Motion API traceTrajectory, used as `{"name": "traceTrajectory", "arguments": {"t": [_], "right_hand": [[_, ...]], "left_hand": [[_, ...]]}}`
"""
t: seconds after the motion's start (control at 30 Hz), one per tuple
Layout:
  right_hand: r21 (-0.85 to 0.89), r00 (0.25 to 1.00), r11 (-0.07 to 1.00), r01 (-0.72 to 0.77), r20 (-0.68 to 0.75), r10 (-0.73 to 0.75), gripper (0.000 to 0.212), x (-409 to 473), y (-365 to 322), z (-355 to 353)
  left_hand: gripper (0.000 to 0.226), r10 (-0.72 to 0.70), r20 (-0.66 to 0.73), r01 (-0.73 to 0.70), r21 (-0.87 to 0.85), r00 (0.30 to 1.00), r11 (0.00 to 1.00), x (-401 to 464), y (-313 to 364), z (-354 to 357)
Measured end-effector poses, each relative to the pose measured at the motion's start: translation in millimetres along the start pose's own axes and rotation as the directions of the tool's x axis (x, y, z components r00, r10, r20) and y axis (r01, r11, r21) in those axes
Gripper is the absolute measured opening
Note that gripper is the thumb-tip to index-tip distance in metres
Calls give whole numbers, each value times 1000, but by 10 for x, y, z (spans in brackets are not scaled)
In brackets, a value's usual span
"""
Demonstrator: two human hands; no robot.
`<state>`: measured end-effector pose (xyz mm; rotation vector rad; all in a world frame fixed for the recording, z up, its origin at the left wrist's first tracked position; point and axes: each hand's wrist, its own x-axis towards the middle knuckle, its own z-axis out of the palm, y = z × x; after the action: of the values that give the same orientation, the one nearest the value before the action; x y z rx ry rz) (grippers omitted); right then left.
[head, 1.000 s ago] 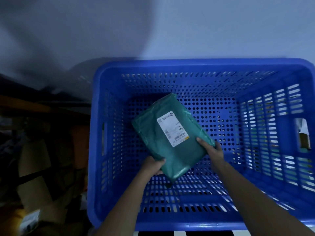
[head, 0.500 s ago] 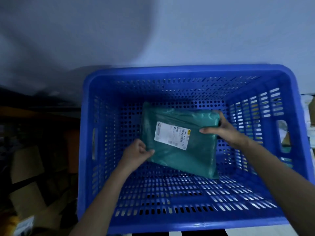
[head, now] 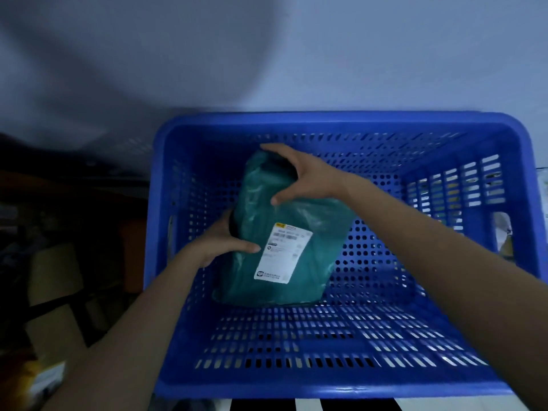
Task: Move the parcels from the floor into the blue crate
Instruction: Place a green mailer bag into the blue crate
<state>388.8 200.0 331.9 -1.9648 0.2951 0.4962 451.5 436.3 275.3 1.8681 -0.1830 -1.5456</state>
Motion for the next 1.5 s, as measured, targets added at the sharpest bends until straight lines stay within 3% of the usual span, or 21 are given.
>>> {"name": "traceTrajectory", "arguments": {"t": [0.1,0.17,0.2,0.23,0.27,0.3,0.37,0.4,0.5,0.63,0.7,0.83,0.97,1.03,1.1,1.13,1.23,1.33,1.5], "right_hand": [[-118,928,993,-29,-372,-17,82,-226,218,256],[-91,758,985,-144,-651,51,73,-439,486,471],[23,667,972,-233,-724,177,79,-537,643,583],[219,611,925,-311,-699,371,92,-615,786,695],[446,605,822,-354,-561,565,106,-666,910,815],[619,648,697,-363,-369,666,117,-693,1029,941],[788,741,497,-363,-79,667,112,-710,1186,1175],[817,759,450,-360,-23,650,101,-690,1230,1267],[867,788,396,-304,-5,616,85,-580,1253,1507],[925,788,322,-199,-45,615,76,-384,1181,1728],[929,777,321,-184,-63,627,72,-295,1148,1775],[896,789,394,-202,-90,608,66,-197,1154,1830],[871,778,442,-215,-120,616,68,-157,1153,1872],[849,770,476,-229,-141,623,70,-140,1154,1911],[834,763,502,-231,-165,625,70,-113,1159,1942],[824,758,514,-241,-171,629,70,-96,1162,1954],[790,742,540,-290,-170,648,71,-25,1176,1970],[779,715,533,-330,-163,680,72,49,1213,1966],[729,694,551,-407,-145,705,75,103,1212,1945]], "left_hand": [[108,-52,22,55,-183,998,982,-66,-240,-44],[94,-73,45,83,-257,996,963,-73,-276,-35],[92,-86,39,94,-284,995,954,-56,-266,-25],[96,-96,30,101,-305,995,947,-17,-265,-18],[103,-96,23,99,-327,995,940,15,-256,-6],[107,-90,13,89,-350,996,932,34,-243,7],[105,-78,3,74,-375,997,924,68,-248,13],[102,-85,3,80,-375,996,923,74,-254,0],[90,-140,-82,94,-415,987,905,110,-316,-36],[44,-113,-398,-20,-315,910,949,159,-278,62],[41,-94,-508,-7,-192,857,981,231,-290,109],[51,-79,-667,220,130,740,967,372,-388,116],[42,-86,-717,317,195,692,928,432,-373,196],[47,7,-685,361,393,729,845,454,-485,299],[57,55,-678,372,467,733,802,411,-528,360],[59,57,-627,365,524,777,770,383,-558,382],[70,133,-559,398,719,818,569,294,-653,491],[90,128,-433,291,769,892,569,285,-724,561],[92,66,-379,273,767,923,580,299,-690,503]]}}
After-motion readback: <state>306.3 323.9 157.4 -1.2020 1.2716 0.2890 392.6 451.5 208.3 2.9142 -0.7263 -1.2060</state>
